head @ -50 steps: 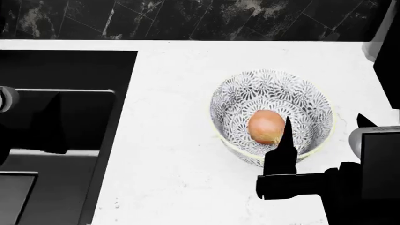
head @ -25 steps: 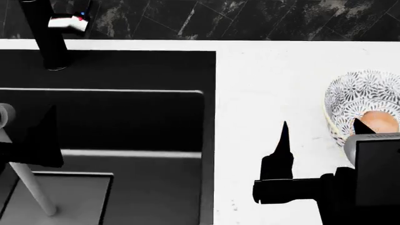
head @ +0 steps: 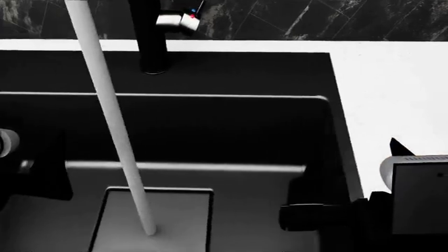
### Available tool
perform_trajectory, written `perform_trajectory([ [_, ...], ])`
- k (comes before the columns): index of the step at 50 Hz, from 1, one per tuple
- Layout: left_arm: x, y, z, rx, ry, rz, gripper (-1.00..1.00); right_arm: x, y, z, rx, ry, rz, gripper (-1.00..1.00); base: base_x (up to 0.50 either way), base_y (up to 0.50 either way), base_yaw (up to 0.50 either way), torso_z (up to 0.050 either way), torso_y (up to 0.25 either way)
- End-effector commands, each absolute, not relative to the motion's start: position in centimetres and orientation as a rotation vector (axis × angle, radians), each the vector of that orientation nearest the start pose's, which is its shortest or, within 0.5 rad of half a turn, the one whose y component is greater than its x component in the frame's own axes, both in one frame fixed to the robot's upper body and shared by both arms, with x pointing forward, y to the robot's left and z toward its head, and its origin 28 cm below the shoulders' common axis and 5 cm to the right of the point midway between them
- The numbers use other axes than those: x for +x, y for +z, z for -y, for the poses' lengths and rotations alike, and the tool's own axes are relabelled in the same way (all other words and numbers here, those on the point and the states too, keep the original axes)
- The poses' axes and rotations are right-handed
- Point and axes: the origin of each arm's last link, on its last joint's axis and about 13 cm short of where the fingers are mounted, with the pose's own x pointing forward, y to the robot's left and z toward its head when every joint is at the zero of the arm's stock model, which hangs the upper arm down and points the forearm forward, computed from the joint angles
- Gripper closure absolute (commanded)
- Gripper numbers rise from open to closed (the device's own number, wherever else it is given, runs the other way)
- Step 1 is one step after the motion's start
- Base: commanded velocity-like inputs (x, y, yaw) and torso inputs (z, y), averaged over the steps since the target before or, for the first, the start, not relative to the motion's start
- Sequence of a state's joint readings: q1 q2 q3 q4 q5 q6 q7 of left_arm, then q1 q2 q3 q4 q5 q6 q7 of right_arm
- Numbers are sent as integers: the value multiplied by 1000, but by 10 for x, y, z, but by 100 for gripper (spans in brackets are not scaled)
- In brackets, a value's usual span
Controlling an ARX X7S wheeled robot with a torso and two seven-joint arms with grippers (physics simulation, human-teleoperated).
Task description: Pick the broccolis and asparaguss from the sink and place them in one bowl. Place the onion in the other bowl. Then turn off the sink faucet.
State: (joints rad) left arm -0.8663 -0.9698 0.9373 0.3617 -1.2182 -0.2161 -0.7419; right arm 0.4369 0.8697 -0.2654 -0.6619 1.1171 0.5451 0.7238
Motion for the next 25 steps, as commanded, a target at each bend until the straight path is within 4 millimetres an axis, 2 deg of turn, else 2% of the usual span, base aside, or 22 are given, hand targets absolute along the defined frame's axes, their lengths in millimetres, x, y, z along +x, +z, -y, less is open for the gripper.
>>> perform_trajectory([
  [1, 252, 186, -254, 35, -87, -38, -100, 210, 196, 146, -15, 42, 57, -100, -51, 500, 0, 0, 0],
  [12, 251, 186, -251, 41, -96, -34, -100, 211, 192, 147, -13, 40, 51, -100, -29, 457, 0, 0, 0],
  [25, 251, 189, -244, 54, -122, -24, -100, 211, 189, 149, 20, 1, 51, -100, 0, 105, 0, 0, 0],
])
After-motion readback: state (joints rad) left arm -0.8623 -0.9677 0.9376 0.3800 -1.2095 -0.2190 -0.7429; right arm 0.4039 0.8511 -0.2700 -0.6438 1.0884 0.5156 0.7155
